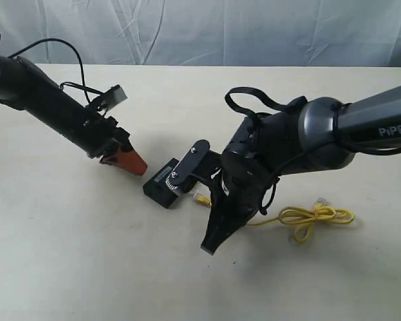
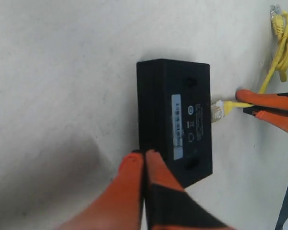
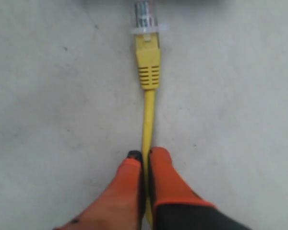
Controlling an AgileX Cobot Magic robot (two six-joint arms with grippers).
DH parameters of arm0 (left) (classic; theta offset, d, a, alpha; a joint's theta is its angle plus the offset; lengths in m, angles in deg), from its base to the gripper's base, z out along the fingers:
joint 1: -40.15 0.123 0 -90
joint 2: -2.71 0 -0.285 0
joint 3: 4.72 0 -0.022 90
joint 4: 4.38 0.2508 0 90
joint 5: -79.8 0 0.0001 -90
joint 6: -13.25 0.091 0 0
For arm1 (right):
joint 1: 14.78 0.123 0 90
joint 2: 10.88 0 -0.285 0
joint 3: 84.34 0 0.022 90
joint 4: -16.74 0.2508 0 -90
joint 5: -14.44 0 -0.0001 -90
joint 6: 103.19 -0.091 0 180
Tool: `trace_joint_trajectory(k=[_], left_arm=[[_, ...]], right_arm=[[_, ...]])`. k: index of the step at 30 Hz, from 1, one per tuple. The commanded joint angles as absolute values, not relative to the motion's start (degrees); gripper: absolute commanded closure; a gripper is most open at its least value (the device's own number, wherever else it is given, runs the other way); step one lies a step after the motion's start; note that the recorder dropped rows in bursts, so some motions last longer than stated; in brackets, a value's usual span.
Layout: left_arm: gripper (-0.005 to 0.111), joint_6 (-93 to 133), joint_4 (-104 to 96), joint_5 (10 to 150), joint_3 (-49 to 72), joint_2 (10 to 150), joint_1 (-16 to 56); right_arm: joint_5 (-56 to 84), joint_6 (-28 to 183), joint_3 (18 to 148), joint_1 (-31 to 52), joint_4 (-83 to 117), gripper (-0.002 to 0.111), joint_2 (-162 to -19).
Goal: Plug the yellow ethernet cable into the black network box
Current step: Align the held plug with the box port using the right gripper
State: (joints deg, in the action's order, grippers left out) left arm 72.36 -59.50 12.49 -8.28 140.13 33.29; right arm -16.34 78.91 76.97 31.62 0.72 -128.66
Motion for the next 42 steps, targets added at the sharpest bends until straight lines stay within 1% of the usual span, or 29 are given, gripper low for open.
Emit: trace_joint_trajectory(k=[1,13,17,29,42], left_arm=[[0.107,73.11,-62.93,11.28,-8.05,141.73,33.21],[0.107,73.75,-64.32,9.84,-8.05,143.12,33.21],[0.107,73.75,-64.34,9.84,-8.05,144.13,33.11],[0.107,73.62,-65.27,9.84,-8.05,144.07,33.11],[0.107,73.62,-65.27,9.84,-8.05,144.07,33.11]], right_arm=[[-15.31,81.3,77.27,32.16,0.07,0.109,-128.47],[-12.26,82.78,77.27,33.38,0.07,0.109,-128.56],[-15.36,82.78,77.27,33.38,-1.8,0.109,-128.83],[-12.19,82.78,77.27,33.38,-2.23,0.109,-129.26],[-12.71,82.78,77.27,33.28,-2.88,0.109,-129.26]])
